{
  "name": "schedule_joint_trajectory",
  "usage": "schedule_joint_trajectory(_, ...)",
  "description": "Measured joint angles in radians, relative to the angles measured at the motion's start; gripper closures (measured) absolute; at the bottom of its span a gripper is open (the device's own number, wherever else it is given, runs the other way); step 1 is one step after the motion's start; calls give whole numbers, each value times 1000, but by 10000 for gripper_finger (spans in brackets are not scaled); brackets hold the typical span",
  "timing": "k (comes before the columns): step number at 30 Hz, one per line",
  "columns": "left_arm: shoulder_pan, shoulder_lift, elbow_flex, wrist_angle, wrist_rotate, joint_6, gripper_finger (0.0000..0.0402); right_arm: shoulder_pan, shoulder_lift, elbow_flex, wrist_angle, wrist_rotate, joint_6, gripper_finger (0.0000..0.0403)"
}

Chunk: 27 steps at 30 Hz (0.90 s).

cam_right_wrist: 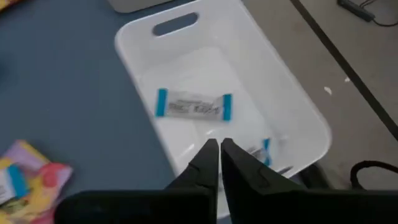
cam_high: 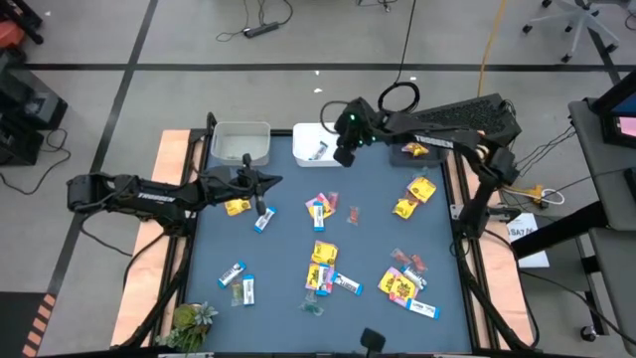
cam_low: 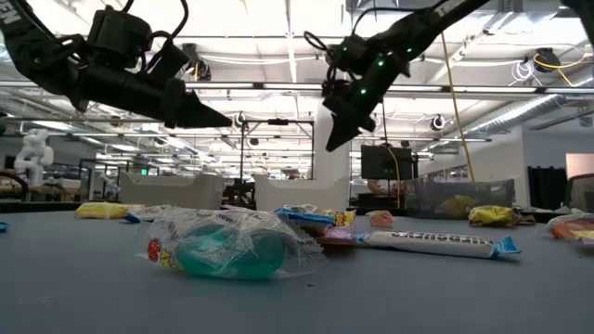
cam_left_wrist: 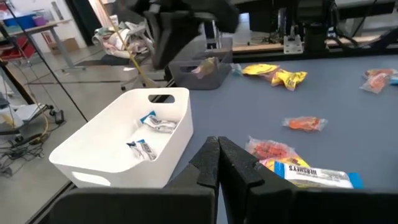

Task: Sort candy
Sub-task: Put the yellow candy pack into the black bin

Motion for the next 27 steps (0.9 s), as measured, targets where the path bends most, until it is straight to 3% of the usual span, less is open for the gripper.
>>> schedule_joint_trajectory(4,0,16,0,3,0,4,393,62,-94,-135,51,91,61,401)
schedule_joint_trajectory(10,0,34,1,8,0,10,393,175,-253,-325,109,134,206,402)
schedule_joint_trajectory(13,0,35,1,7,1,6,393,241,-324,-395,86,184,278,402)
schedule_joint_trajectory(19,0,35,1,4,1,1,393,388,-427,-475,-42,175,441,402)
schedule_joint_trajectory(22,0,35,1,4,1,1,393,464,-442,-480,-133,121,516,403)
schedule_joint_trajectory(27,0,35,1,-3,1,7,393,587,-428,-480,-174,-80,615,393)
